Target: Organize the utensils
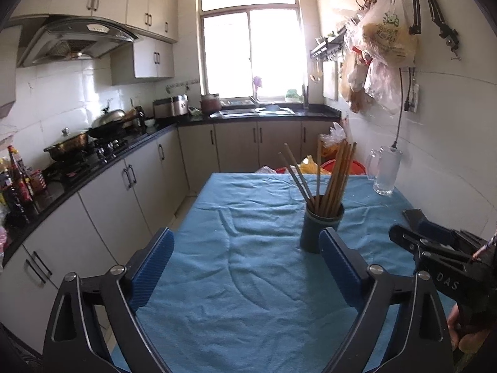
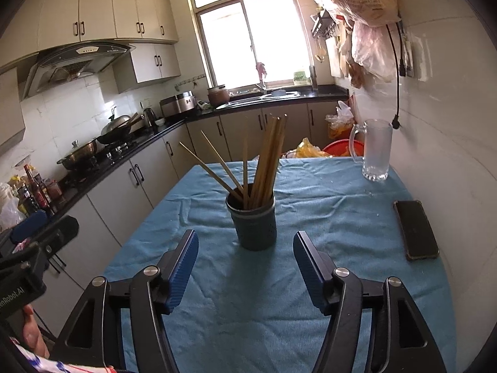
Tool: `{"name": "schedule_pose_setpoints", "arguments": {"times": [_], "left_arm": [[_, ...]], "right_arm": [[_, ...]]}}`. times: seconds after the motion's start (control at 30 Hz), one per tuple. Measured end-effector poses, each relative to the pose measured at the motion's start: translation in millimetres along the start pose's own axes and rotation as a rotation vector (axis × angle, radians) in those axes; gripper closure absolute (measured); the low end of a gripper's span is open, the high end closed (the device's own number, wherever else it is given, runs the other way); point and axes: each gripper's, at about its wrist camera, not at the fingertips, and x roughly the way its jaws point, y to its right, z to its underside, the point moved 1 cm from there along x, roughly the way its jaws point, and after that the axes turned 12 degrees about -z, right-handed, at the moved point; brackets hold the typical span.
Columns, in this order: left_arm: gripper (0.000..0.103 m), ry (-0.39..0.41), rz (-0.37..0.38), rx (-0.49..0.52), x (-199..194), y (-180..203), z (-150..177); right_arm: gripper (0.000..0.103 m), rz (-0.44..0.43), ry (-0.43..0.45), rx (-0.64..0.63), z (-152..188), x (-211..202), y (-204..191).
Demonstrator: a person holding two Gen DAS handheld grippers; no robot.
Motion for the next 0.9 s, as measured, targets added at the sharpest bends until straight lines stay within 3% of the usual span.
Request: {"name": "schedule_pose_setpoints", "arguments": {"times": [0.33,0.77,0.9], "left_arm": [[0.003,0.052,-0.068,-0.027,-9,-9,5],[0.0,0.073,-0.112,-0.073,-15,-19,12],[0.0,0.136,-0.137,-0.1,-23,-19,20]], "right_arm": [[0.034,0.014,-0.014,0.053,14,-2,5],[0.031,0.07,-0.004,-0.011,27,-7,-7],[0.028,0.11,0.008,-0.046,31,-8,-11]]}}
